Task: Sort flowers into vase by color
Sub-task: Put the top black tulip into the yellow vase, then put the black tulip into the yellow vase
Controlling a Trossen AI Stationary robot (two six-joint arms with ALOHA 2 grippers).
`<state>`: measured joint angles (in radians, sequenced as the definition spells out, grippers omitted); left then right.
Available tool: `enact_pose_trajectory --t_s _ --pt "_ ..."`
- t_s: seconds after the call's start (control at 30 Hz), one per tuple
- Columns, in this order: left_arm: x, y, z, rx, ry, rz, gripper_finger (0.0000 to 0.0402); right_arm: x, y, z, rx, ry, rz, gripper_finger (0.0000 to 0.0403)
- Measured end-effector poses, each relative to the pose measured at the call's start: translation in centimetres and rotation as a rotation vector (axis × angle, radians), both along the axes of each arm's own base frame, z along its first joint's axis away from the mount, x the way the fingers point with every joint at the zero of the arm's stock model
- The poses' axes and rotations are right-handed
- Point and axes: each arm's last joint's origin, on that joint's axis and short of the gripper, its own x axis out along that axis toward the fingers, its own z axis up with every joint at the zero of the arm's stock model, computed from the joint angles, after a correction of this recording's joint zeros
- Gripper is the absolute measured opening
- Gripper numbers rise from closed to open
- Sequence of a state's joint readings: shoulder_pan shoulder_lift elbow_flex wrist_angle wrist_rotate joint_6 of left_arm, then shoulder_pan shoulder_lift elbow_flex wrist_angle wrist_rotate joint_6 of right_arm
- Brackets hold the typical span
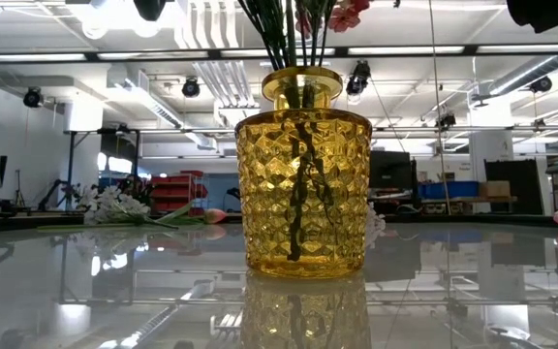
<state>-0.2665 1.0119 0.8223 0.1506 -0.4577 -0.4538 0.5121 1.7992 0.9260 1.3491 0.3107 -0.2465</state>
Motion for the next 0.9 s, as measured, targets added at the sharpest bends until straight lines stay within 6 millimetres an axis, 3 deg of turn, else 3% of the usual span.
enact_pose_trajectory --t_s 0.3,0.5,0.77,0.9 --pt "-1.8 0.4 -0.3 0.016 0.186 -0.045 0.0157 0.2 0.1 -0.5 -0.031 0.074 0.004 0.0013" --pt "-3.9 0.8 0.9 0.05 0.516 -0.075 0.0157 -0.2 0.3 -0.1 -0.08 0.227 0.017 0.0019" --pt "-4.6 0.0 -0.1 -0.181 0.93 -0.24 0.0157 -1.0 0.0 2.8 -0.134 0.531 0.027 0.0102" --pt "-5.1 -0.8 -1.1 -0.308 1.123 -0.18 0.0157 -1.7 0.2 5.2 -0.166 0.613 0.034 0.0149"
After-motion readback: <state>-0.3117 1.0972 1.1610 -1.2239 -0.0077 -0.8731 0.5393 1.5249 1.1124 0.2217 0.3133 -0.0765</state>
